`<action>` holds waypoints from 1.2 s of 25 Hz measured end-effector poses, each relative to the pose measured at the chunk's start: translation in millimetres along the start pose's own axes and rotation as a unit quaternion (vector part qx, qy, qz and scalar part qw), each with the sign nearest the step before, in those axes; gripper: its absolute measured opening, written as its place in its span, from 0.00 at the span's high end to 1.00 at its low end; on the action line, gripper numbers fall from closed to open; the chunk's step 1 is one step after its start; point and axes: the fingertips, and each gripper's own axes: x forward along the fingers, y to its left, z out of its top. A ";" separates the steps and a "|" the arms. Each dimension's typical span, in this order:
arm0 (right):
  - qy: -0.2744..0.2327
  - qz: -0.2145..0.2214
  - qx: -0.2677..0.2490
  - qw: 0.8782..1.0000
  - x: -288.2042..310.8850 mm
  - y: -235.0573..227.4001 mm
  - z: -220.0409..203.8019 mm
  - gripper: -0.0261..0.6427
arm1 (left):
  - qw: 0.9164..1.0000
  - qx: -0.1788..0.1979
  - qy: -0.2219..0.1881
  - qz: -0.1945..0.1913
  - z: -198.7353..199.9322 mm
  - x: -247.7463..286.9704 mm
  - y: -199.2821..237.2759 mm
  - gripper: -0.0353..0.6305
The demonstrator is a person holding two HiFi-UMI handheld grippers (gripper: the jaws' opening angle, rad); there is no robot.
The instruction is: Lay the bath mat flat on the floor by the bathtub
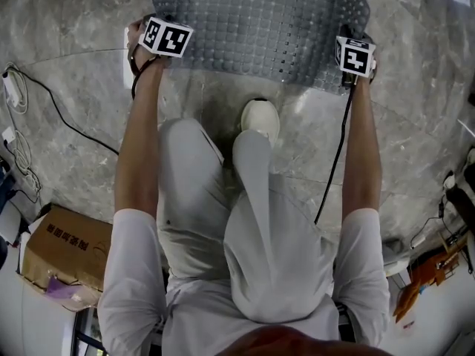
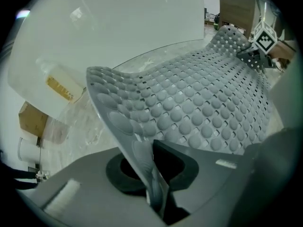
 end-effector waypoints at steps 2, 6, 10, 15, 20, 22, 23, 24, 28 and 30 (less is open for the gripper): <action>-0.004 -0.005 -0.004 1.000 3.5 -4.5 -0.4 0.87 | 1.000 -0.006 0.001 -0.002 -1.8 4.1 1.6 0.89; -0.015 -0.006 0.001 1.000 1.7 -12.9 -0.2 0.82 | 1.000 -0.016 -0.004 -0.014 -3.2 5.7 1.9 0.89; -0.025 0.004 0.035 0.999 -1.4 -23.1 -3.2 0.76 | 1.000 -0.012 0.001 0.002 -3.2 2.1 13.3 0.77; -0.031 0.007 0.054 0.998 -5.7 -28.9 -6.4 0.70 | 0.999 -0.031 -0.011 0.007 -4.3 -0.7 23.9 0.66; -0.024 0.008 0.069 0.997 -9.6 -33.2 -18.0 0.65 | 0.999 -0.047 -0.016 0.006 -7.2 -1.9 34.2 0.55; -0.017 0.004 0.076 0.997 -11.7 -36.8 -24.7 0.64 | 0.999 -0.049 -0.012 0.007 -9.7 -2.6 38.0 0.52; -0.014 0.001 0.079 0.997 -12.8 -38.8 -27.5 0.64 | 0.999 -0.050 -0.011 0.010 -11.3 -3.4 40.3 0.49; -0.012 -0.002 0.081 0.997 -14.1 -40.7 -30.0 0.64 | 0.998 -0.053 -0.011 0.013 -12.8 -4.8 42.7 0.46; -0.007 -0.018 0.095 0.995 -20.9 -49.4 -39.1 0.64 | 0.998 -0.051 -0.012 0.035 -18.4 -13.5 53.7 0.43; -0.007 -0.023 0.105 0.994 -25.3 -53.1 -42.5 0.63 | 0.998 -0.046 -0.015 0.046 -20.8 -18.9 58.1 0.42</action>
